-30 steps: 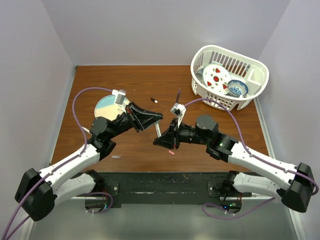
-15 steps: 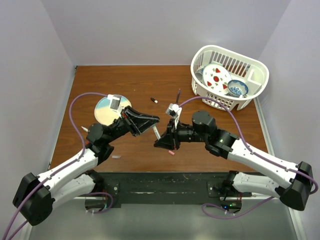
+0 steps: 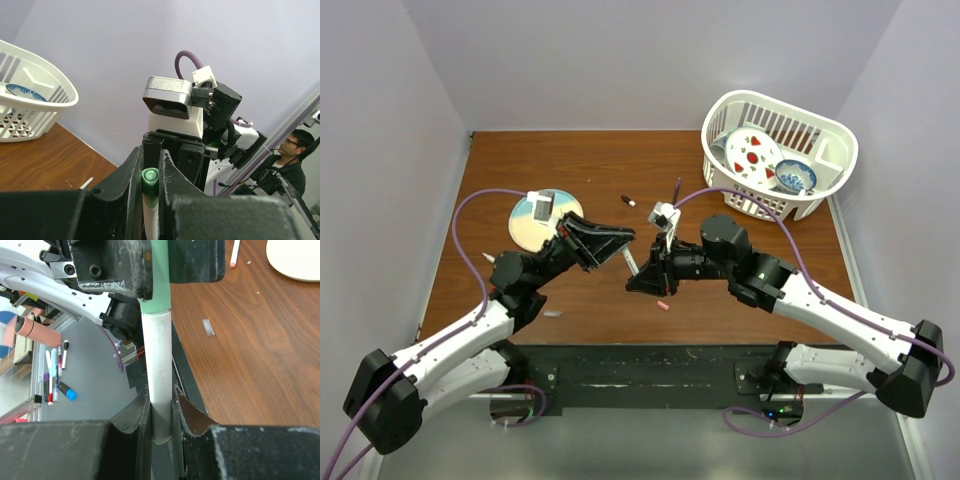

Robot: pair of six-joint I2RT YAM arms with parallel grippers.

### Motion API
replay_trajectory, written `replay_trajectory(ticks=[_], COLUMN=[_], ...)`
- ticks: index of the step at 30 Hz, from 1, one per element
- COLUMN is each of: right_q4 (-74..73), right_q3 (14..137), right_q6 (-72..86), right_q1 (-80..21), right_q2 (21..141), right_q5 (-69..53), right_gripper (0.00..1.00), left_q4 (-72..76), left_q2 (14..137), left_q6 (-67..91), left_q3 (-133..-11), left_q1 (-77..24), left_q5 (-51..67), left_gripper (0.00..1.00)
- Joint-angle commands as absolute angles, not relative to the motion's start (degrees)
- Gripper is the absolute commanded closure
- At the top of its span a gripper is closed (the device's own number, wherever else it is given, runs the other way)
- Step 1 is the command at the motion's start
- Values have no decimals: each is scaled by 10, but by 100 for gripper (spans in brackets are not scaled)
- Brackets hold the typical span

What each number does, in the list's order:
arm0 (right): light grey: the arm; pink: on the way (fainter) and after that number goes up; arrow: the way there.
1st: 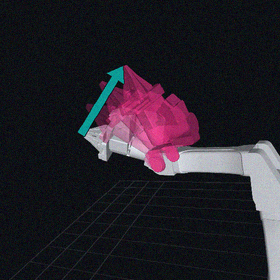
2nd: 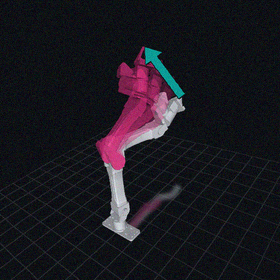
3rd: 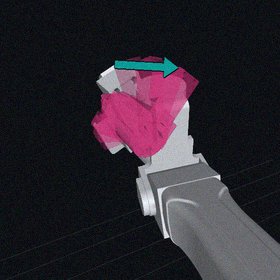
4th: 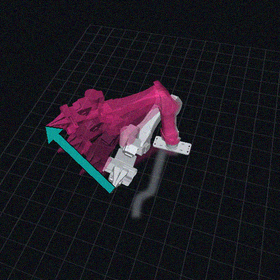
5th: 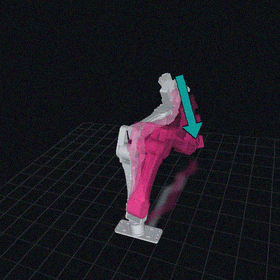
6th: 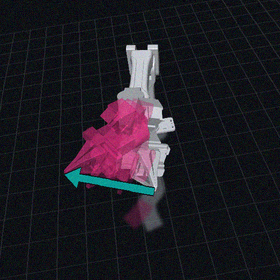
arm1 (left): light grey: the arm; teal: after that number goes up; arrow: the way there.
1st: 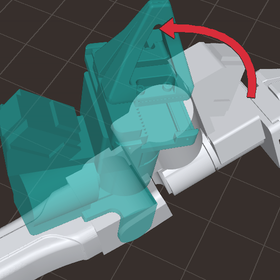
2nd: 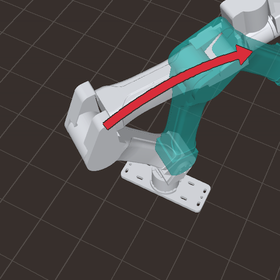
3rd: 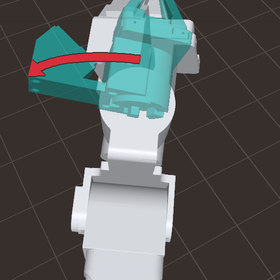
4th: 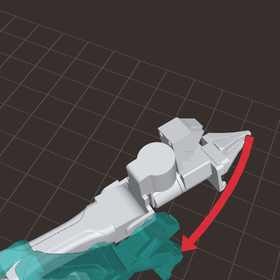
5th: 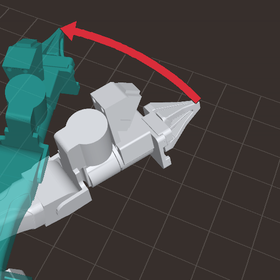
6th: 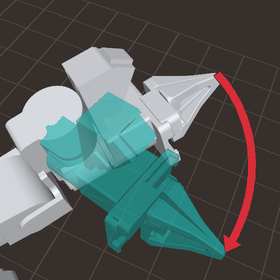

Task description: Insert the pens into the pen caps

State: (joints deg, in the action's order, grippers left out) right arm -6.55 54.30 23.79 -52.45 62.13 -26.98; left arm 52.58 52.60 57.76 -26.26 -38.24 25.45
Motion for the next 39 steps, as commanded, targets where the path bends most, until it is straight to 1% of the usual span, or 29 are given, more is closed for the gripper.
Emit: replay_trajectory(ticks=[1, 7, 15, 20, 24, 31, 33, 36, 39], right_q4=[209, 214, 229, 235, 265, 230, 198, 172, 166], right_q3=[647, 666, 682, 691, 671, 697, 693, 654, 586], right_q6=[264, 284, 246, 246, 263, 244, 237, 227, 234], right_q1=[-466, -458, -458, -457, -457, -457, -457, -457, -456], right_q2=[603, 614, 602, 626, 635, 642, 642, 632, 604], right_q5=[-127, -128, -140, -136, -119, -120, -123, -149, -152], right_gripper=[100, 100, 100, 100, 100, 100, 100, 100, 100], left_q4=[406, 499, 459, 519, 486, 431, 402, 311, 216], left_q2=[539, 564, 541, 558, 569, 554, 550, 548, 548], left_q6=[562, 612, 601, 629, 609, 597, 578, 530, 489], left_q3=[-222, -187, -161, -152, -158, -160, -185, -248, -316], left_q1=[-457, -475, -478, -496, -520, -527, -526, -526, -510], left_q5=[465, 493, 499, 509, 500, 483, 462, 417, 375], left_gripper=[100, 100, 100, 100, 100, 100, 100, 100, 100])
